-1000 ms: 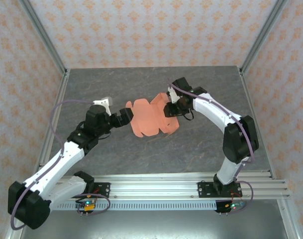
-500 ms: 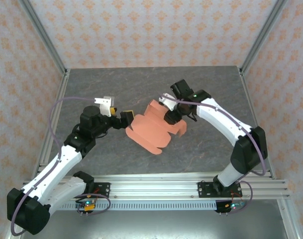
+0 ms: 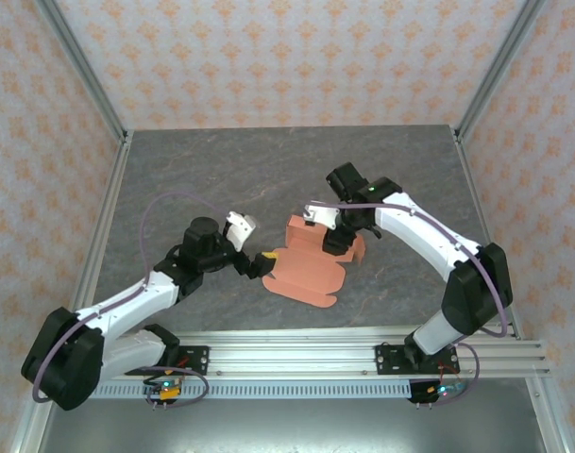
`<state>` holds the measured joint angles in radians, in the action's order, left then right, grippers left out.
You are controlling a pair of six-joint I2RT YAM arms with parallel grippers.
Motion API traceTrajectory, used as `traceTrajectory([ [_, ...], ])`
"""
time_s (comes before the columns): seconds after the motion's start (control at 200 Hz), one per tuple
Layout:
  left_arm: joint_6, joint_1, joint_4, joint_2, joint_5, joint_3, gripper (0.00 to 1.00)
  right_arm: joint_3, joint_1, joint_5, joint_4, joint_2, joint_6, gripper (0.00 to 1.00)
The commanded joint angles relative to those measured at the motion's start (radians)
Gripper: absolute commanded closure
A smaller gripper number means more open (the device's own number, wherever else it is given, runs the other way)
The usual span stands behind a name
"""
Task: Fold the paper box
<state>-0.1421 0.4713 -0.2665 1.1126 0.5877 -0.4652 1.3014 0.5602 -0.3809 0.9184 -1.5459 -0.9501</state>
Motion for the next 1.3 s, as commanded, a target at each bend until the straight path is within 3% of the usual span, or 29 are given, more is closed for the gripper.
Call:
traceTrajectory([
  [0.0, -0.11, 0.002, -0.091, 0.03, -0.082, 0.019, 0.0, -0.006, 0.004, -0.004, -0.061, 0.099, 0.016, 0.38],
  [0.06, -0.143, 0.002, -0.097, 0.06, -0.117, 0.014, 0.0, -0.034, 0.004, 0.009, -0.105, 0.14, 0.001, 0.35],
  [0.135, -0.132, -0.013, -0.128, 0.113, -0.121, -0.004, 0.01, -0.061, 0.005, 0.037, -0.139, 0.153, -0.066, 0.24],
  [0.25, -0.107, -0.024, -0.147, 0.183, -0.114, -0.031, 0.03, 0.003, -0.001, 0.045, -0.106, 0.053, -0.058, 0.18],
  [0.33, -0.08, -0.029, -0.176, 0.192, -0.137, -0.018, 0.05, 0.083, -0.004, 0.002, -0.105, -0.045, 0.033, 0.17],
  [0.45, 0.015, -0.082, -0.194, 0.156, -0.195, 0.005, 0.04, 0.135, 0.008, -0.137, -0.199, -0.149, 0.193, 0.03],
  [0.546, 0.113, -0.151, -0.252, 0.139, -0.197, 0.043, 0.04, 0.157, 0.032, -0.077, -0.265, -0.209, 0.264, 0.02],
  [0.651, 0.136, -0.169, -0.27, 0.124, -0.197, 0.06, 0.04, 0.229, 0.039, -0.01, -0.243, -0.278, 0.321, 0.02],
  [0.846, 0.183, -0.191, -0.269, 0.13, -0.237, 0.057, 0.04, 0.327, 0.095, 0.0, -0.14, -0.387, 0.289, 0.07],
  [1.126, 0.223, -0.221, -0.277, 0.122, -0.234, 0.066, 0.03, 0.422, 0.101, 0.027, -0.007, -0.487, 0.27, 0.26],
  [1.226, 0.225, -0.222, -0.277, 0.123, -0.233, 0.066, 0.03, 0.42, 0.101, 0.017, 0.005, -0.49, 0.264, 0.36],
  [1.296, 0.223, -0.222, -0.277, 0.124, -0.23, 0.066, 0.03, 0.421, 0.102, -0.001, 0.022, -0.491, 0.238, 0.5],
])
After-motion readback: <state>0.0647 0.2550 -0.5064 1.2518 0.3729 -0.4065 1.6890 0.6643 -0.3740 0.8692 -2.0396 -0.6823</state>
